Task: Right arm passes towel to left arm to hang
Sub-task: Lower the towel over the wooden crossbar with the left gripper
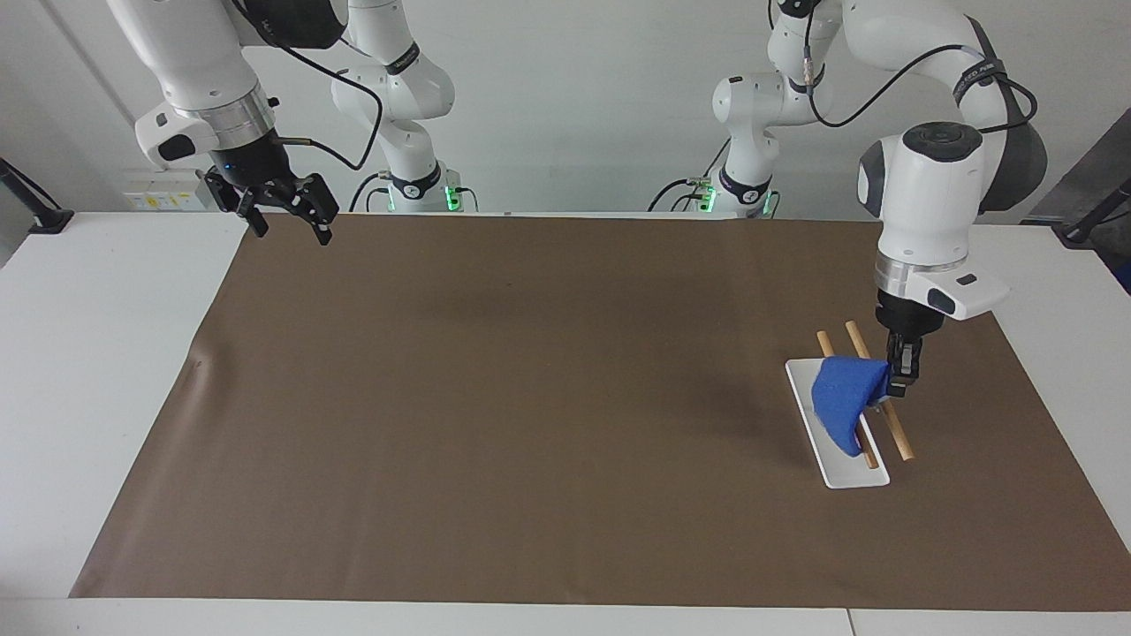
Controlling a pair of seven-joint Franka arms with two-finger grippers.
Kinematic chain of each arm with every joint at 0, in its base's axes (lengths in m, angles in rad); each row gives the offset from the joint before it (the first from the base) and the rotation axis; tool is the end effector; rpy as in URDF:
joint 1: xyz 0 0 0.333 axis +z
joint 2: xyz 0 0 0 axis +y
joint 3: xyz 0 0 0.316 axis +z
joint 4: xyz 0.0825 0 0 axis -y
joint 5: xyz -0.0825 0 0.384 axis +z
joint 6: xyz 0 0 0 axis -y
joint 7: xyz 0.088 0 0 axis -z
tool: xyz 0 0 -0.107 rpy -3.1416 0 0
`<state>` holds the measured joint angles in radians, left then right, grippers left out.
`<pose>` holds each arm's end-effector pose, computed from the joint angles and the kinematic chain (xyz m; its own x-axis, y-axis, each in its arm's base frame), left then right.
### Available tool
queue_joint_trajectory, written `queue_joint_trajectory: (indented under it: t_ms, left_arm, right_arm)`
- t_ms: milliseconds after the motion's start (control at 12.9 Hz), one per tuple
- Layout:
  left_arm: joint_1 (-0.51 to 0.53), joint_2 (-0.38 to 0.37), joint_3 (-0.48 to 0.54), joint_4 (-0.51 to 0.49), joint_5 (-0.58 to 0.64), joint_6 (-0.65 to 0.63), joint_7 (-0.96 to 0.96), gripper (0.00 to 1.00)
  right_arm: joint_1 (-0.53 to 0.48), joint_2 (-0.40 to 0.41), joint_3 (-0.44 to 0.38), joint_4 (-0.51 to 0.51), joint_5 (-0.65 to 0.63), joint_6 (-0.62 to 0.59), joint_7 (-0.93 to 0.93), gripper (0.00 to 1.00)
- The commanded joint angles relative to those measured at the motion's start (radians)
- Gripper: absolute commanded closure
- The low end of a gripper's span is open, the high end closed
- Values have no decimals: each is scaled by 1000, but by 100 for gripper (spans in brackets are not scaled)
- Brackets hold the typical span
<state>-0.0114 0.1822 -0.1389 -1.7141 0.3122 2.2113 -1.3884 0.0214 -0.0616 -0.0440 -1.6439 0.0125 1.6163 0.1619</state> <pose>0.6407 -0.0807 0.5120 0.3982 0.8615 0.3151 0.8466 -0.4774 0.2353 0.5393 -0.0117 0.6276 0.9824 -0.1840 0.0310 -0.1834 -0.9828 -0.0205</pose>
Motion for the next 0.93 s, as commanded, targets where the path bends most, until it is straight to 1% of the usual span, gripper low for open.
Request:
queue_joint_trajectory:
  t_ms: [0,155,387,542,697,852]
  left_arm:
    - [-9,-35,-27,8,22,-84,-6,100]
    - [-9,-38,-54,7,22,-116,-6,100]
    - [-9,-64,-96,5,22,-154,-7,100]
    - [-7,-66,-97,-5,22,-147,6,100]
    - [1,-66,-87,-12,21,-121,69,100]
    - [5,-66,-49,-25,22,-61,95,100]
  right_arm:
    - [-6,-21,7,-22,-23,8,13,0]
    - [-6,-21,7,-22,-23,8,13,0]
    - [-6,-23,7,-22,-23,8,10,0]
    - [-8,-23,7,-22,-23,8,10,0]
    - [-8,-23,7,-22,-23,8,8,0]
    - [-8,-23,7,-22,-22,8,8,0]
